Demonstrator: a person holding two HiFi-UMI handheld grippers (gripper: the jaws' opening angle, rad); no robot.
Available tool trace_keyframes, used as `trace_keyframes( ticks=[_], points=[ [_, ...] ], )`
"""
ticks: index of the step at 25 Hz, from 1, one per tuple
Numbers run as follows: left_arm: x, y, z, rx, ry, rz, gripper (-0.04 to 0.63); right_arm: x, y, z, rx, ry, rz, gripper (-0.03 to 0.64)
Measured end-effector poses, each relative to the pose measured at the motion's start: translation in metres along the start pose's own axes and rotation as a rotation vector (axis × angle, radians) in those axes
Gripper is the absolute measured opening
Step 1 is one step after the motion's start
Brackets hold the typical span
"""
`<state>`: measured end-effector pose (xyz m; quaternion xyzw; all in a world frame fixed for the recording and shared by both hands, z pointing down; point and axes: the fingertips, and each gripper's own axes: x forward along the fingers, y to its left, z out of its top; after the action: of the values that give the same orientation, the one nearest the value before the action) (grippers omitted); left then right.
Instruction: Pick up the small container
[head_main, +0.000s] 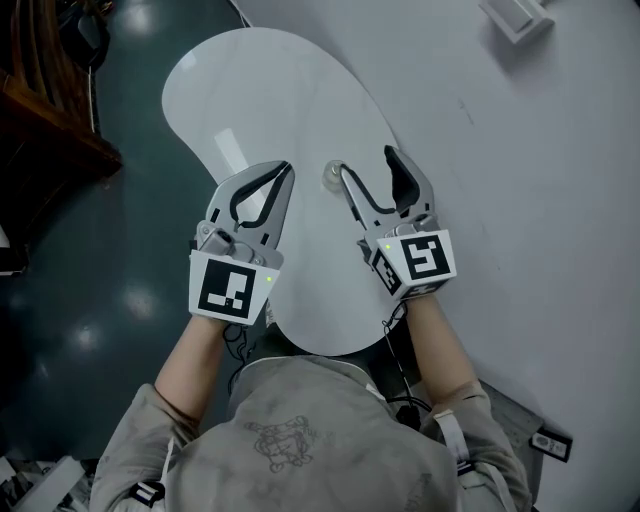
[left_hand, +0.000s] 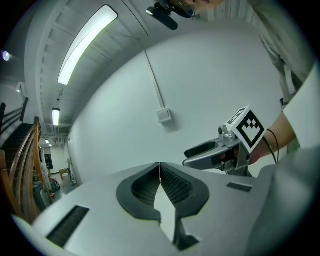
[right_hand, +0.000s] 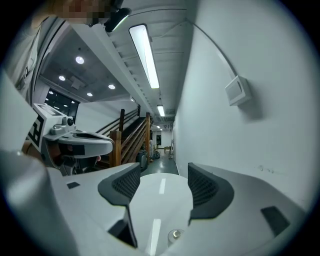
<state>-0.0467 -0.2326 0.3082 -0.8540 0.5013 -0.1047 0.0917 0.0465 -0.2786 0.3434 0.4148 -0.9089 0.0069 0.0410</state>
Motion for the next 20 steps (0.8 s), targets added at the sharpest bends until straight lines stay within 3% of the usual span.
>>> trace_keyframes(
  ticks=[8,20],
  points=[
    [0.04,0.005,-0.052,-0.039,0.052,-0.001,0.018,0.049,-0.02,-0.067,0.031,0.025,0.007,0.305],
    [0.083,-0.007,-0.144,-0.104,0.129,-0.024,0.018,0.098,-0.044,-0.19,0.059,0.142,-0.011,0.322]
  ],
)
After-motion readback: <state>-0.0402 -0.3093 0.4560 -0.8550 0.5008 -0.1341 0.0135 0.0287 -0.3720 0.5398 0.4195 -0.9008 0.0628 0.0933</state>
